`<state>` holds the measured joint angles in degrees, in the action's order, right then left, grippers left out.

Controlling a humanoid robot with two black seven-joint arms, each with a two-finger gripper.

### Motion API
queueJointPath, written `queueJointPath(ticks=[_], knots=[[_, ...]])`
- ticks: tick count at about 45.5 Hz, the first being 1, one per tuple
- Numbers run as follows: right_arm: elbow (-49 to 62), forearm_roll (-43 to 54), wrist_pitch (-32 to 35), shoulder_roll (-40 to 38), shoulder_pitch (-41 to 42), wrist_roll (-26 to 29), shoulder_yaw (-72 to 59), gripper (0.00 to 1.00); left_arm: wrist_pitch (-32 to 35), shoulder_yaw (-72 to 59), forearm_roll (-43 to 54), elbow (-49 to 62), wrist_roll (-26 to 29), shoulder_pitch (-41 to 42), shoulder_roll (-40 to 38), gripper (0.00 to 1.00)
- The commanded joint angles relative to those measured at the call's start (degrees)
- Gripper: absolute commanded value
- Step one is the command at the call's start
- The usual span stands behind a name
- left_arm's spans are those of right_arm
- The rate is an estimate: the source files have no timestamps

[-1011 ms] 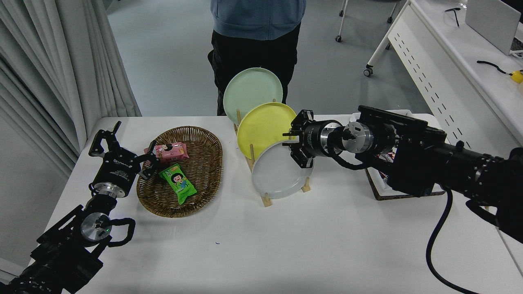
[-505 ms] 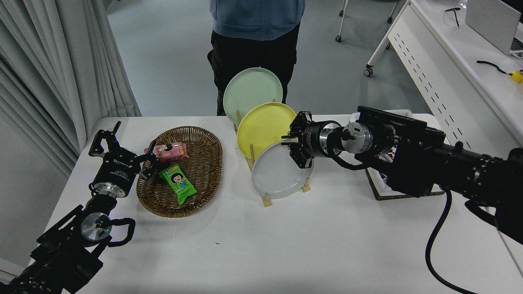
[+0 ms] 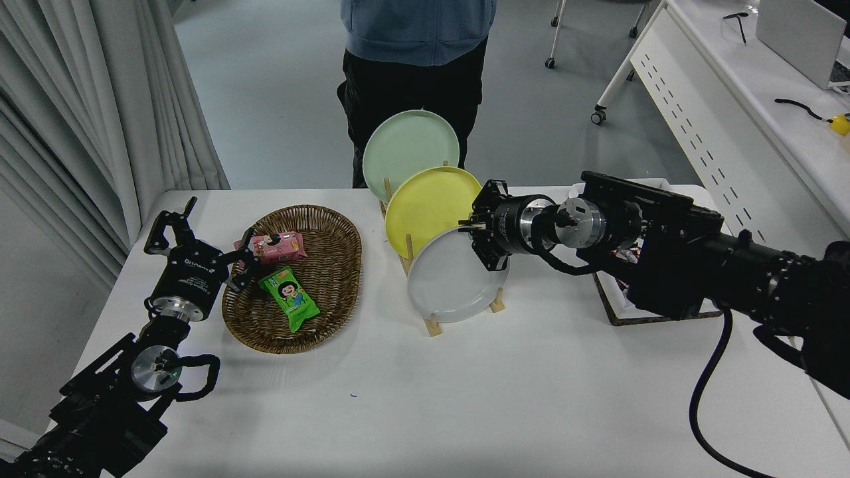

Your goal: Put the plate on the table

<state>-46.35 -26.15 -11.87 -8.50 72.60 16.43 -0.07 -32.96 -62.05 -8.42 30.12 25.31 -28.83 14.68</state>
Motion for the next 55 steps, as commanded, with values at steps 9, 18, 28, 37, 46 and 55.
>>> queueJointPath(ticks=[9, 18, 28, 37, 46, 55], knots=[[-0.40, 0.05, 0.01, -0.46, 0.43, 1.06, 0.42, 0.01, 0.00, 0.00, 0.07, -0.06, 0.00, 0.00, 0.00, 1.00], [-0.93, 0.05, 0.18, -1.17, 1.22, 3.44, 0.50, 0.00, 0.00, 0.00, -0.02, 0.03, 0.09, 0.00, 0.00, 1.00], [-2.42, -0.04, 0.45, -4.41, 4.74, 5.19, 2.88, 0.00, 0.00, 0.00, -0.02, -0.06, 0.00, 0.00, 0.00, 1.00], [-3.66, -0.48, -0.78, -6.17, 9.92, 5.28, 7.71, 0.00, 0.00, 0.00, 0.07, -0.06, 0.00, 0.00, 0.00, 1.00], [-7.61, -1.70, -2.98, -9.86, 16.07, 5.28, 10.26, 0.00, 0.00, 0.00, 0.07, -0.06, 0.00, 0.00, 0.00, 1.00], [-11.57, -8.47, -6.14, -12.15, 22.14, 5.28, 10.88, 0.00, 0.00, 0.00, -0.02, -0.06, 0.00, 0.00, 0.00, 1.00]])
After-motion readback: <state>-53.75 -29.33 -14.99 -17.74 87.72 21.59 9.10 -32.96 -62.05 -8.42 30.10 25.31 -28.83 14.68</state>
